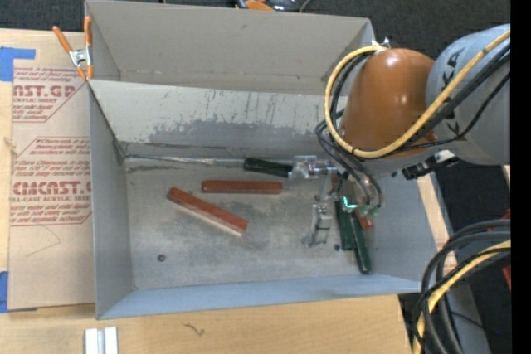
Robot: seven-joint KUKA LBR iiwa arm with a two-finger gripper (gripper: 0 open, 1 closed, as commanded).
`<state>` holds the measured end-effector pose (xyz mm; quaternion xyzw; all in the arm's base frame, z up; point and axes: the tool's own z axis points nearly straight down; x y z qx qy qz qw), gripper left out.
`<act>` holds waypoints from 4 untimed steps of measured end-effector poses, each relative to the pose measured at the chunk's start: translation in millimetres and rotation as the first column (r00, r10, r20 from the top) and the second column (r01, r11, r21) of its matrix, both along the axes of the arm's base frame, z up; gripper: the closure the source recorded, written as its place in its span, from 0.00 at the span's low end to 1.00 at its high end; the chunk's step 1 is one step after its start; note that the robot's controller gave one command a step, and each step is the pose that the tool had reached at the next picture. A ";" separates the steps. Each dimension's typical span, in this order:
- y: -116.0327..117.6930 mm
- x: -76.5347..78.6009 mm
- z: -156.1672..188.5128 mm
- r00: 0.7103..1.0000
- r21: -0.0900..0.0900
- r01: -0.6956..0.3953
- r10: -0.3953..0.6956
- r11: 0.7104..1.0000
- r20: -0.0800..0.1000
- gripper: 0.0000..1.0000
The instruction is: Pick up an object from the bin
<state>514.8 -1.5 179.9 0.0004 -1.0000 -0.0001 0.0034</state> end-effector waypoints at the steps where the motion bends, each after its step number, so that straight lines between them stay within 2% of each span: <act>1: 85.2 11.8 -102.2 0.939 0.002 -0.343 0.343 0.939 0.005 0.00; 2: 140.0 51.4 -106.6 0.984 0.003 -0.180 0.180 0.984 0.011 0.00; 3: 138.6 51.1 -106.7 0.984 0.001 -0.179 0.179 0.984 0.009 1.00; 4: 164.9 54.9 49.4 0.990 0.002 -0.138 0.138 0.990 0.018 1.00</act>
Offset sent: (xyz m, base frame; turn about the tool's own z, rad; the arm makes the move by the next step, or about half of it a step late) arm 0.0128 0.0837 -0.1007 -0.3487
